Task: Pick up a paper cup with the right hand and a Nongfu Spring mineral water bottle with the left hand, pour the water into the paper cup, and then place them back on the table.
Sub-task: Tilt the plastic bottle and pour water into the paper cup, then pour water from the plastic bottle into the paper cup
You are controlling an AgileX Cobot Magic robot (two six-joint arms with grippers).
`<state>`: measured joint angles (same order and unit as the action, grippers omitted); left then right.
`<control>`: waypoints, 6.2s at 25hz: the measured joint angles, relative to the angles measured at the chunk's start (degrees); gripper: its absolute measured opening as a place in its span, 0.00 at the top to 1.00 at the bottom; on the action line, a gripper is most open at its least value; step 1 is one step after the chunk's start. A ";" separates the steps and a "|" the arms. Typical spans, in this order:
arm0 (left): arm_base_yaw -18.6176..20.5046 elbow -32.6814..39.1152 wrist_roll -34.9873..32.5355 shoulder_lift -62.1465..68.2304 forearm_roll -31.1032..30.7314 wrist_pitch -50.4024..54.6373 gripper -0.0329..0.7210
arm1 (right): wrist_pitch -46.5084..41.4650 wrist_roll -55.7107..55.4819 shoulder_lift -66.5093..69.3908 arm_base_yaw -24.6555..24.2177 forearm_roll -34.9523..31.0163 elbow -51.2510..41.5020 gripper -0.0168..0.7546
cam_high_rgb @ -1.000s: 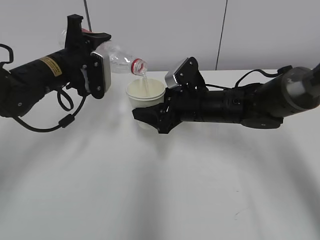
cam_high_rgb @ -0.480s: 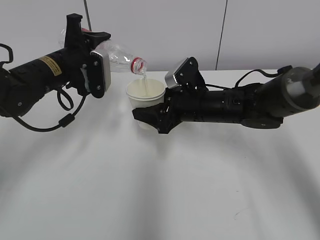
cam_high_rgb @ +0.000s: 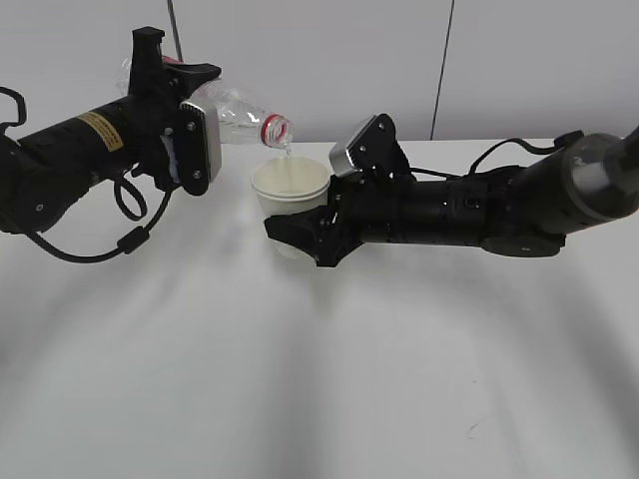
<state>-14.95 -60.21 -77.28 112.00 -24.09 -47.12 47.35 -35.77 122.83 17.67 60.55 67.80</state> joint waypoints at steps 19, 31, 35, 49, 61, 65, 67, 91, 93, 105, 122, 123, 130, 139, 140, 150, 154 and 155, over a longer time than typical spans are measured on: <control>0.00 0.00 0.00 0.00 0.04 0.76 0.51 | -0.12 0.00 0.00 0.00 0.02 0.00 0.32; 0.00 0.00 0.00 0.00 0.04 0.83 0.51 | -0.12 0.00 0.00 0.00 0.02 0.00 0.32; 0.00 0.00 0.00 0.00 0.04 0.85 0.51 | -0.12 0.00 0.00 0.00 0.02 0.00 0.32; 0.00 0.00 -0.36 0.00 0.04 0.85 0.51 | -0.19 0.00 0.00 0.00 0.02 0.00 0.32; 0.00 0.00 -1.03 0.00 0.04 0.89 0.51 | -0.19 0.00 0.00 0.00 0.02 0.00 0.32; 0.00 0.00 -1.03 0.00 0.04 0.89 0.51 | -0.19 0.00 0.00 0.00 0.02 0.00 0.32; 0.00 0.00 -1.03 0.00 0.04 0.89 0.51 | -0.19 0.00 0.00 0.00 0.02 0.00 0.32; -0.05 0.00 6.30 0.00 2.44 1.10 0.51 | -0.19 0.00 0.00 0.00 -0.05 0.00 0.32; -0.05 0.00 8.63 0.00 2.49 1.10 0.51 | -0.19 0.10 0.00 0.00 -0.34 0.00 0.32; -0.05 0.00 44.37 0.00 15.16 1.10 0.51 | -0.32 1.23 0.00 0.00 -3.60 0.00 0.32; -0.05 0.00 77.28 0.00 19.61 2.58 0.51 | 2.94 2.68 0.00 0.00 -11.38 0.00 0.32; -0.05 0.00 77.64 0.00 19.61 2.58 0.51 | 2.94 2.68 0.00 0.00 -11.38 0.00 0.32; -0.05 0.00 77.89 0.00 19.61 2.64 0.51 | 2.94 2.68 0.00 -0.11 -11.52 0.00 0.32; -0.05 0.00 78.02 -0.06 19.49 2.75 0.51 | 2.84 2.68 0.00 -3.44 -14.54 0.00 0.32; -0.05 0.00 78.02 -0.06 19.42 2.75 0.51 | 2.84 2.68 0.00 -3.92 -14.53 0.00 0.32; -0.05 0.00 78.06 -0.06 19.07 2.81 0.51 | 2.84 3.20 0.00 -9.30 -14.66 0.00 0.32; -0.05 0.00 78.06 -0.06 18.96 2.81 0.51 | 2.74 3.54 0.00 -11.30 -14.80 0.00 0.32; -0.05 0.00 78.06 -0.06 18.96 2.81 0.51 | 2.74 3.66 0.00 -11.72 -14.80 0.00 0.32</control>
<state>-15.00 -60.21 0.78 111.94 -5.13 -44.31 50.09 -32.11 122.83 5.95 45.76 67.80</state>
